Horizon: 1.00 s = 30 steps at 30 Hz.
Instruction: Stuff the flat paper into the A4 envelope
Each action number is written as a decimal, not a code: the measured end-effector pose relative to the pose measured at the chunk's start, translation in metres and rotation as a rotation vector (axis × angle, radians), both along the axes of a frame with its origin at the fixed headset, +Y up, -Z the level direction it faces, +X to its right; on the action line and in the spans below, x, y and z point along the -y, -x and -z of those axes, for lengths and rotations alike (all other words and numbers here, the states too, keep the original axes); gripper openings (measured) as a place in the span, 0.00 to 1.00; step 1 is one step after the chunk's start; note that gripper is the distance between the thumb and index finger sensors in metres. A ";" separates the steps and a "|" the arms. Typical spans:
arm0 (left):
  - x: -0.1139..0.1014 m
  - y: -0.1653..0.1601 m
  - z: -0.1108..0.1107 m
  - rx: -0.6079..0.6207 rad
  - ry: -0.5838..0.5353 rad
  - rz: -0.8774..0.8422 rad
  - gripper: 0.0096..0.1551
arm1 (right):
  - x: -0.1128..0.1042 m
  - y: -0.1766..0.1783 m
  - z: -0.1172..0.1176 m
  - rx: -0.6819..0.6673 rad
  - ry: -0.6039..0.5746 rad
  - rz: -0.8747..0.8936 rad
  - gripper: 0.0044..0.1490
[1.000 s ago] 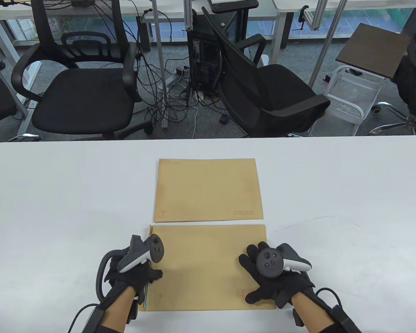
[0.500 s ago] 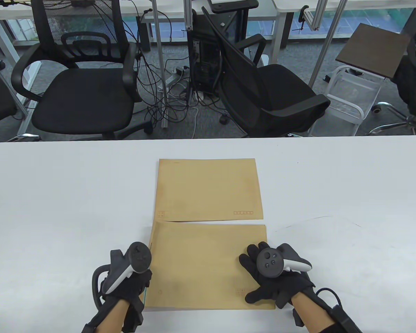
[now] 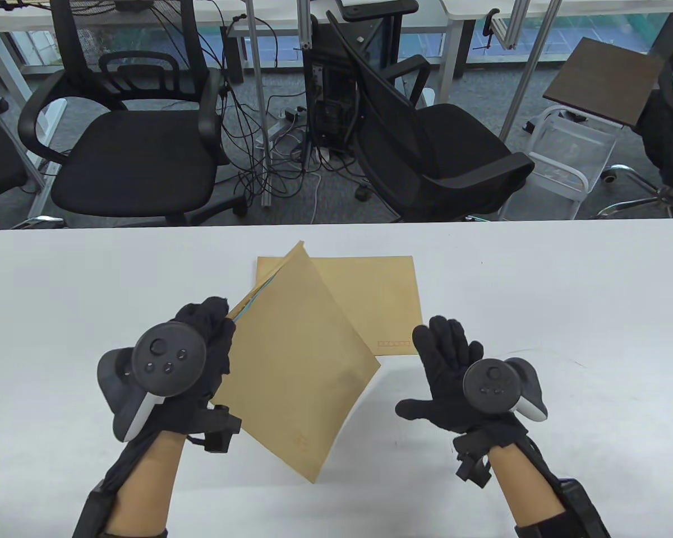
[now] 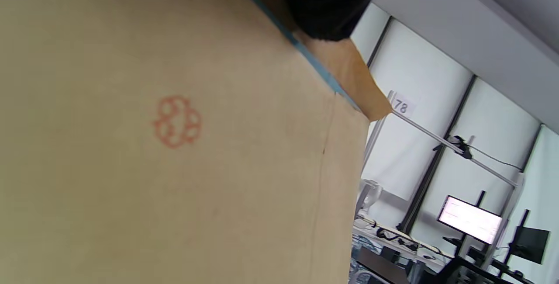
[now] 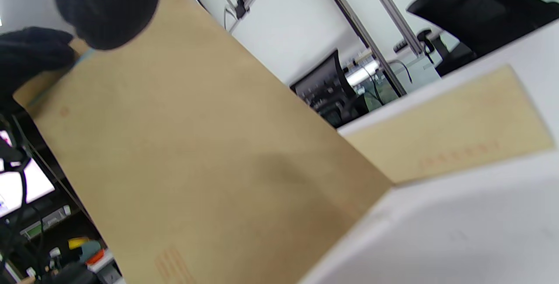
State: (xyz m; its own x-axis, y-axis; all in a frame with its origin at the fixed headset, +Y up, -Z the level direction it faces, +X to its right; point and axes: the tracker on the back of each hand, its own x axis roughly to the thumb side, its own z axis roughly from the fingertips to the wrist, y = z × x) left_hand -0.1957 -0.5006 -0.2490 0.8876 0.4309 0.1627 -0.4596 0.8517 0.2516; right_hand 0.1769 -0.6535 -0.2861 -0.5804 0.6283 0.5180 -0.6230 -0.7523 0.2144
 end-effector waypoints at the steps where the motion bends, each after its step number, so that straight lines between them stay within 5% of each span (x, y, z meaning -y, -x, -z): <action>1: -0.006 -0.005 -0.001 0.027 -0.001 -0.001 0.22 | -0.010 0.000 0.001 0.005 -0.015 0.031 0.73; 5: -0.022 -0.027 -0.006 0.230 0.008 -0.043 0.22 | -0.051 0.004 0.008 0.022 -0.059 0.276 0.74; 10: -0.012 -0.047 -0.002 0.345 0.063 0.010 0.22 | -0.067 0.013 0.019 -0.037 0.027 0.520 0.69; 13: -0.007 -0.055 0.003 0.430 0.128 -0.078 0.22 | -0.070 0.019 0.024 -0.009 0.055 0.573 0.56; 16: -0.005 -0.052 0.005 0.423 0.117 -0.075 0.24 | -0.071 0.020 0.027 0.021 0.033 0.601 0.30; 21: 0.003 -0.028 0.007 0.424 0.100 -0.055 0.40 | -0.073 0.020 0.022 0.047 -0.019 0.576 0.28; 30: 0.038 -0.007 0.011 0.415 -0.111 -0.133 0.29 | -0.078 0.008 0.020 -0.019 0.046 0.590 0.29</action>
State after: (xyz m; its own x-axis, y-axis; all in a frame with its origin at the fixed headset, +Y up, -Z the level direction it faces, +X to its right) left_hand -0.1882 -0.5387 -0.2597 0.6753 0.4967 0.5452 -0.6445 0.7568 0.1088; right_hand 0.1693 -0.5759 -0.3063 -0.1173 0.8641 0.4895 -0.9289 -0.2698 0.2536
